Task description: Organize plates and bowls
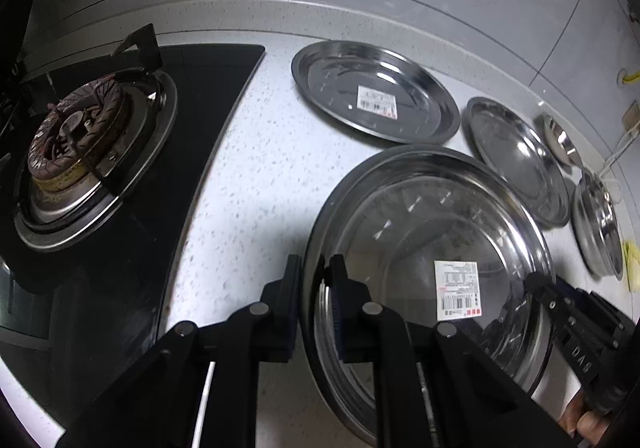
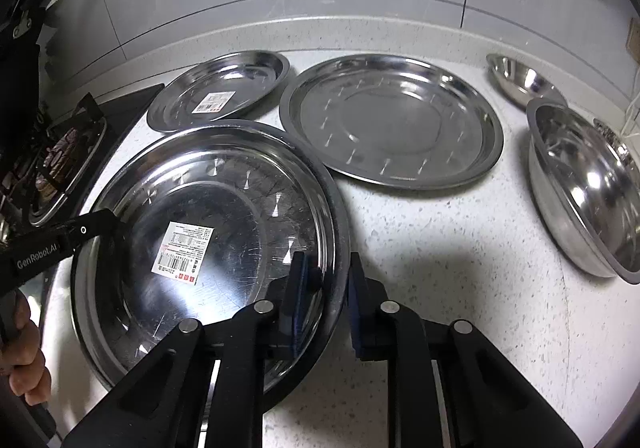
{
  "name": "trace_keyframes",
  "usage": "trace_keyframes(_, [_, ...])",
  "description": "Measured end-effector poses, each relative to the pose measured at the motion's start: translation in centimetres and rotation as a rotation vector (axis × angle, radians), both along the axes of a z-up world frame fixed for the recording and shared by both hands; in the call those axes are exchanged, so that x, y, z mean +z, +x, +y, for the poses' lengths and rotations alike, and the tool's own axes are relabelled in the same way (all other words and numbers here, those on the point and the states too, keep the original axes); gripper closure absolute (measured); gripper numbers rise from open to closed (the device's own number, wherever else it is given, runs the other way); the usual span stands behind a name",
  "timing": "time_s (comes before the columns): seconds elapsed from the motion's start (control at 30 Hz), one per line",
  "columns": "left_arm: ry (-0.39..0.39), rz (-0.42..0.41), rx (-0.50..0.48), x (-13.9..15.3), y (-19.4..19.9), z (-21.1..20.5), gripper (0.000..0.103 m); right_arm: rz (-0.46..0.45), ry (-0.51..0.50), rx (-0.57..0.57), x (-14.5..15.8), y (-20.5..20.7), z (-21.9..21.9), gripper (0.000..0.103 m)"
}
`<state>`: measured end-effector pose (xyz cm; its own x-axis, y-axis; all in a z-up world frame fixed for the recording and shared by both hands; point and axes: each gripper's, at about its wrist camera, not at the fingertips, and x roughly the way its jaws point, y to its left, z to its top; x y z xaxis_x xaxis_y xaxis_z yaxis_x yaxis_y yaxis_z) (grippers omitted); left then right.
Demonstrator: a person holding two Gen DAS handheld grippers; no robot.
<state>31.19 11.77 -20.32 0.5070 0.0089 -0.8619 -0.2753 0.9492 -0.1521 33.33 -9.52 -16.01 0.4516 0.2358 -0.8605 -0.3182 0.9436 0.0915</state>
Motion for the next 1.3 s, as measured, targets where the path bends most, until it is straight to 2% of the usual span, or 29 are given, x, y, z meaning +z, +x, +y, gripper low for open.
trace_keyframes(0.37, [-0.033, 0.029, -0.02, 0.6, -3.9, -0.7, 0.091, 0.04, -0.025, 0.035, 1.6, -2.7, -1.2, 0.088])
trace_keyframes(0.63, [-0.013, 0.02, -0.046, 1.7, -6.0, -1.7, 0.091, 0.036, -0.022, 0.025, 2.6, -5.1, -2.2, 0.088])
trace_keyframes(1.3, [0.051, 0.004, -0.003, 6.3, -10.7, -4.2, 0.091, 0.044, 0.028, 0.023, 5.8, -8.8, -4.4, 0.088])
